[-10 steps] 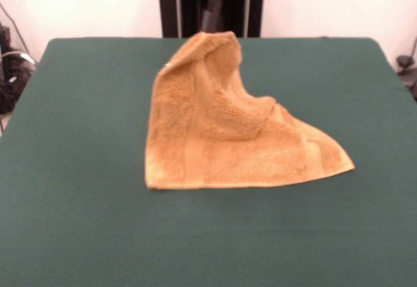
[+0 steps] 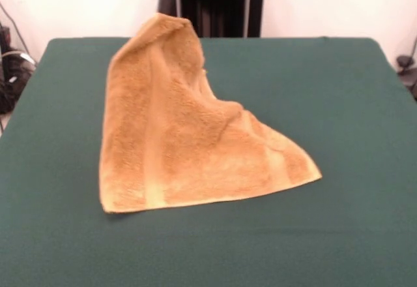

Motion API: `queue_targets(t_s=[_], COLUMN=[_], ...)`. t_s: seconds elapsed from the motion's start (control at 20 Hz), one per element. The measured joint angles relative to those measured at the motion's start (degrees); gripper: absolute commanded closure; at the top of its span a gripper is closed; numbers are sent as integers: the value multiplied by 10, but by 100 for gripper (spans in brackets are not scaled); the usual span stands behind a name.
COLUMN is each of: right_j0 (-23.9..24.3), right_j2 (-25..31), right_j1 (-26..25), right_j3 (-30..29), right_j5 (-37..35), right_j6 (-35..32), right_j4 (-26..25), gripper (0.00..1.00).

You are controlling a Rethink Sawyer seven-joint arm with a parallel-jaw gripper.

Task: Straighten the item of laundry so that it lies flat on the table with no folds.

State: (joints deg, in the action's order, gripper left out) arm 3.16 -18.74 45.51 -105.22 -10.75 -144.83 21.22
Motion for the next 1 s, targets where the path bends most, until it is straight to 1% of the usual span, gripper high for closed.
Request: queue_targets(t_s=[0.1, 0.15, 0.4, 0.5, 0.65, 0.8, 0.95, 1.0], right_j0=[24, 44, 106, 141, 174, 227, 263, 266], right_j2=[12, 23, 58, 86, 114, 159, 193, 196], right_j1=[9, 16, 32, 39, 40, 35, 27, 26], right_j3=[-7, -14, -32, -41, -48, -55, -59, -59], right_j5=[0, 0, 0, 0, 0, 0, 0, 0], right_j6=[0, 0, 0, 0, 0, 0, 0, 0], right_j4=[-19, -34, -72, -91, -108, -137, -168, -173], gripper=[100, 100, 100, 100, 100, 100, 100, 100])
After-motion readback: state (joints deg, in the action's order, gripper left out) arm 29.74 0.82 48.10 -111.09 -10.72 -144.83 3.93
